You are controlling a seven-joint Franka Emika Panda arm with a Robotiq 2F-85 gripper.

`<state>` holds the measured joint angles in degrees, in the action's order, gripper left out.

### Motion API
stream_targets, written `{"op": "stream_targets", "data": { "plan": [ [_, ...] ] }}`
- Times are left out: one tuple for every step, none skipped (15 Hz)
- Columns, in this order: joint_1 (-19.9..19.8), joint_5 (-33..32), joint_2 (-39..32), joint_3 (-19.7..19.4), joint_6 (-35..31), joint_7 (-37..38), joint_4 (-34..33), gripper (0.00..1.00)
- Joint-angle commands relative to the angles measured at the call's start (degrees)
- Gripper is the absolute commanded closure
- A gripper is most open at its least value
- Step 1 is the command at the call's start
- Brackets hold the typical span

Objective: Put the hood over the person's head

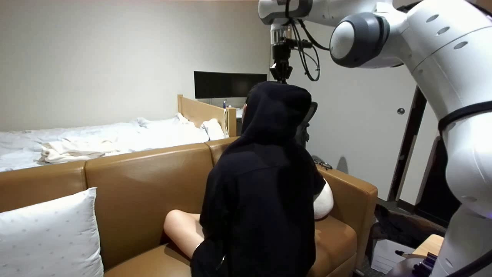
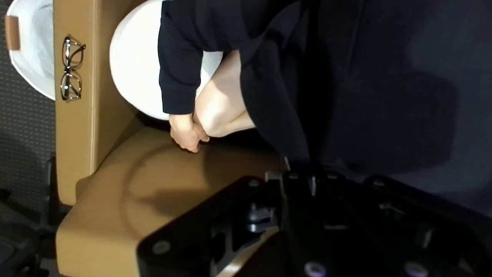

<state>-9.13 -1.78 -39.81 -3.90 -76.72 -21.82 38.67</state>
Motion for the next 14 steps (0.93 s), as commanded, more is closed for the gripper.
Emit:
{"op": "stream_targets", "data": {
  "plan": [
    [-1.1,1.3,-4.9,0.0,2.3,2.3,-5.1,0.99],
    [-1.0,1.1,-5.4,0.0,2.5,2.6,-5.9,0.99],
    [-1.0,1.1,-5.8,0.0,2.3,2.8,-6.7,0.99],
    [-0.8,1.0,-5.9,0.0,2.3,3.2,-7.4,0.99],
    [-0.8,1.0,-5.9,0.1,2.3,3.5,-8.0,0.99],
    [-0.7,1.0,-5.8,0.1,2.2,4.0,-8.7,0.99],
    [-0.6,0.9,-5.7,0.2,2.1,4.2,-9.2,0.99],
    [-0.7,1.0,-5.4,0.3,2.1,4.2,-9.7,0.99],
    [-0.6,1.0,-5.1,0.4,2.1,4.3,-10.2,0.99],
    [-0.6,1.1,-4.9,0.4,1.9,4.3,-10.6,0.99],
    [-0.5,1.0,-4.7,0.5,1.8,4.3,-11.0,0.99],
    [-0.8,0.6,-7.4,1.3,4.2,4.4,-16.6,0.99],
    [-0.6,0.5,-7.6,1.4,4.4,4.4,-17.3,0.99],
    [-0.4,0.5,-8.0,1.6,5.0,4.3,-18.3,0.99]
  ]
}}
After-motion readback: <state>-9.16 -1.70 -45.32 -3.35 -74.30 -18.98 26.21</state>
